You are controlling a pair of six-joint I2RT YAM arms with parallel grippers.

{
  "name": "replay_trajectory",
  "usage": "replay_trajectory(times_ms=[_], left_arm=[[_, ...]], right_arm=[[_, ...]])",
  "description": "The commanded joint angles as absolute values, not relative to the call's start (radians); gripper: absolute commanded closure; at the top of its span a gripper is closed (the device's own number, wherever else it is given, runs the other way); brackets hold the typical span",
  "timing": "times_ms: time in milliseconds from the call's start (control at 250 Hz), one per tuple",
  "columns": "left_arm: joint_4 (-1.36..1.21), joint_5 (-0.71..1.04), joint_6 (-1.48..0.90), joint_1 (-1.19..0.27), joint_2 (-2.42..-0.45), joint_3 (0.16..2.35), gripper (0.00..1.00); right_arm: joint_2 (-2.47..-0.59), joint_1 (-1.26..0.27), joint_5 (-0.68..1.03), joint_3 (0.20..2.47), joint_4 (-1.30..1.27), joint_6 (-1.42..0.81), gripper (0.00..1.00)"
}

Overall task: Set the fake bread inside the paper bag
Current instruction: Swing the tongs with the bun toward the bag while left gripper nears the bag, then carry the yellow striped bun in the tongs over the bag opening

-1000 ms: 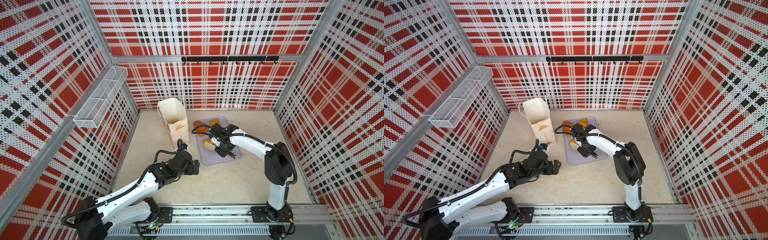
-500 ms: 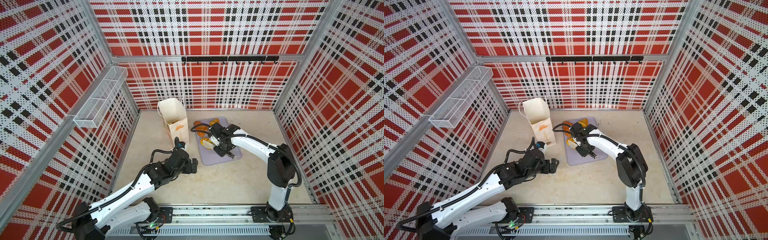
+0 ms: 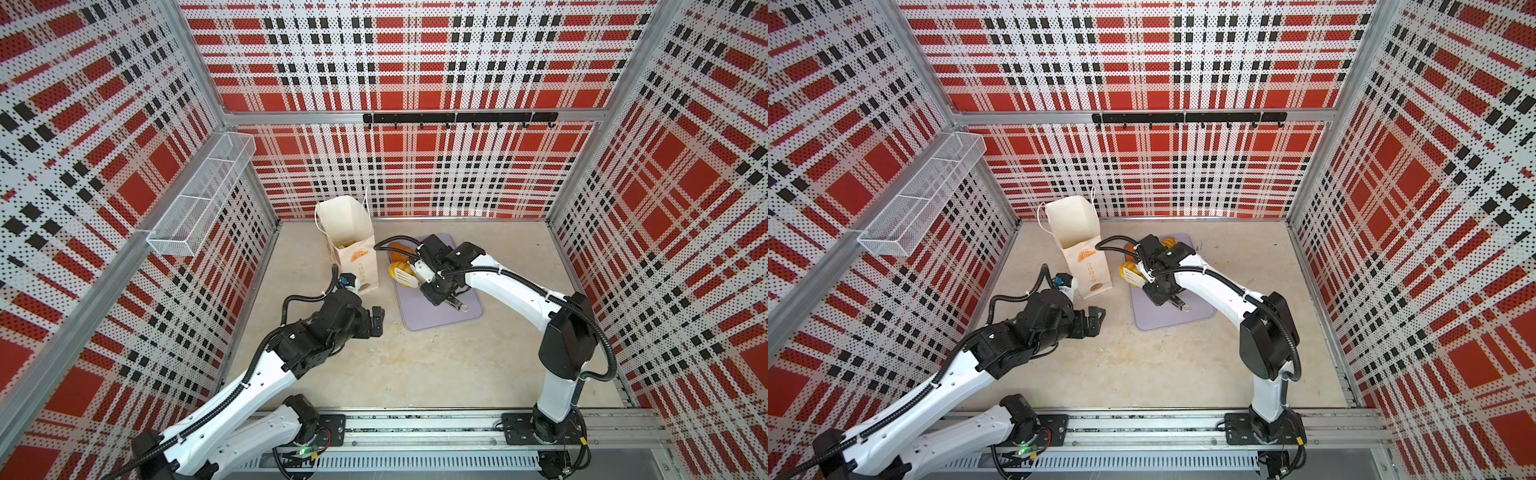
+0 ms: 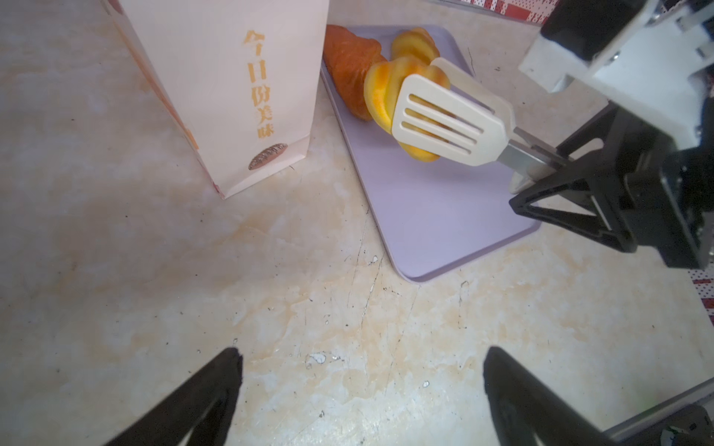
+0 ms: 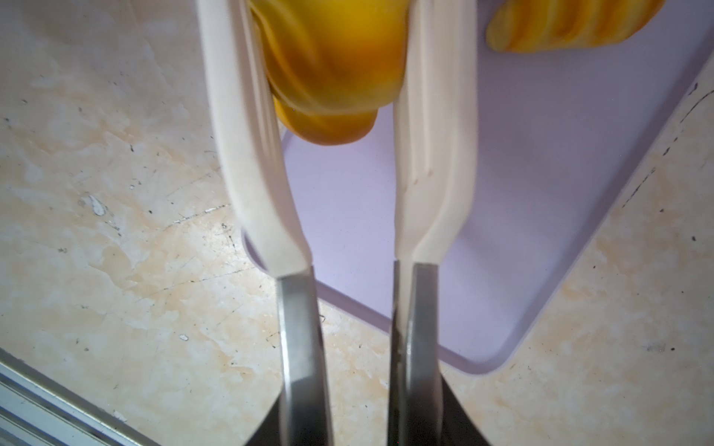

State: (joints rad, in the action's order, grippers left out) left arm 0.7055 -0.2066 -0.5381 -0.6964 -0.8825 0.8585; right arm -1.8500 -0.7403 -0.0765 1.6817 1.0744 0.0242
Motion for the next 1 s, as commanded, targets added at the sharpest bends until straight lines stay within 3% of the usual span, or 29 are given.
replay_trajectory(times_ms=[0, 992], left_arm=[[0.75, -0.18, -0.487, -0.66, -0.868, 0.9, 0.01], [0.881, -0.056, -0.322, -0.472, -0.89, 1.089, 0.0]], right_arm=[[-1.8, -0.753, -0.047, 1.728, 1.032, 0.01, 0.61], [-1.751, -0.765, 0.043, 1.919, 0.983, -0.031, 0.6]])
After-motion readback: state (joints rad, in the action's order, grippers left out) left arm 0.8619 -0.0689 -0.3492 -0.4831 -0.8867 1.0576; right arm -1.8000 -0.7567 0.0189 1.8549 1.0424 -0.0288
